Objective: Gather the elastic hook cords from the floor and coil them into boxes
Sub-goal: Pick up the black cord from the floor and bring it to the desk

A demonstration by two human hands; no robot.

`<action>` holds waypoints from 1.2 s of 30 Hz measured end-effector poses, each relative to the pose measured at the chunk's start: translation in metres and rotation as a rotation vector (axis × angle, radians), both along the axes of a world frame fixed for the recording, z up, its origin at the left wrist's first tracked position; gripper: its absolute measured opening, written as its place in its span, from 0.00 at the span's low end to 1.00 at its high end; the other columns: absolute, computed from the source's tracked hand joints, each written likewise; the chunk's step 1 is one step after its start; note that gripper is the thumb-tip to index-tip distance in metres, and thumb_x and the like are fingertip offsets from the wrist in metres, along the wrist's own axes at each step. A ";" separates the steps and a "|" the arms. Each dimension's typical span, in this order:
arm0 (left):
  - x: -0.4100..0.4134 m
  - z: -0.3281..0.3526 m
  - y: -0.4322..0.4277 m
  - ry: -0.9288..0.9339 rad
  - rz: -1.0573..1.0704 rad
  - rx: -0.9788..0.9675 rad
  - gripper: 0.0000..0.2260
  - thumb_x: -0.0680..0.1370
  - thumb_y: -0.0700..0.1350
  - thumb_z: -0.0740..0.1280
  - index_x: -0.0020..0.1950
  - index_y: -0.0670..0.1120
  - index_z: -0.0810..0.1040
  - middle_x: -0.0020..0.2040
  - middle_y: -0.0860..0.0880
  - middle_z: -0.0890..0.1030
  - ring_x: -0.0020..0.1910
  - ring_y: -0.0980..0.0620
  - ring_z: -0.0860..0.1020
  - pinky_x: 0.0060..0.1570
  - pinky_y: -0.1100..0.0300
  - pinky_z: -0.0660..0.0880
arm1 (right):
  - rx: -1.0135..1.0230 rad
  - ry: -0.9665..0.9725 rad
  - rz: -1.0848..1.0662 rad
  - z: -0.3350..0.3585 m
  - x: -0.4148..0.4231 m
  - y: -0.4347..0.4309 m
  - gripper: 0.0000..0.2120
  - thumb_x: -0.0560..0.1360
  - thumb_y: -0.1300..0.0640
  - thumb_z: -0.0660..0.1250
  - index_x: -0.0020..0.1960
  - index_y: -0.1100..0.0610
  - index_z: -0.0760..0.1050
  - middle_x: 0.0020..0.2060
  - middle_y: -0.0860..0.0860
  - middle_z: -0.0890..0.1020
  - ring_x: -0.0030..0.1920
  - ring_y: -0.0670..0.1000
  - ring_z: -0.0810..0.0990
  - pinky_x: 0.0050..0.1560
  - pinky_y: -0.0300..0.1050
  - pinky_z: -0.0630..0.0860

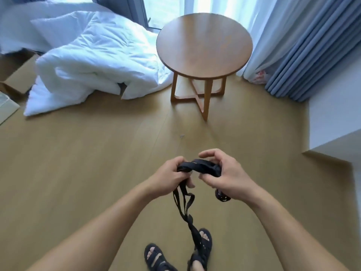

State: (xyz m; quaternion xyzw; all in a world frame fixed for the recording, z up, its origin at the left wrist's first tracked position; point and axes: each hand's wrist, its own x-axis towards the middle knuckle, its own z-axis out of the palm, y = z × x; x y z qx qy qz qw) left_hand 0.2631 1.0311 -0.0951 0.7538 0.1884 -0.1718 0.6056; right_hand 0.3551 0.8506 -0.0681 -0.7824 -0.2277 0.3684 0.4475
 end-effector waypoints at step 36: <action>0.032 0.240 -0.175 -0.397 -0.860 0.141 0.08 0.79 0.46 0.68 0.43 0.44 0.77 0.27 0.51 0.79 0.23 0.53 0.76 0.26 0.61 0.74 | 0.144 -0.218 -1.762 0.179 -0.184 -0.221 0.07 0.73 0.59 0.67 0.39 0.63 0.74 0.39 0.53 0.77 0.44 0.54 0.74 0.46 0.50 0.71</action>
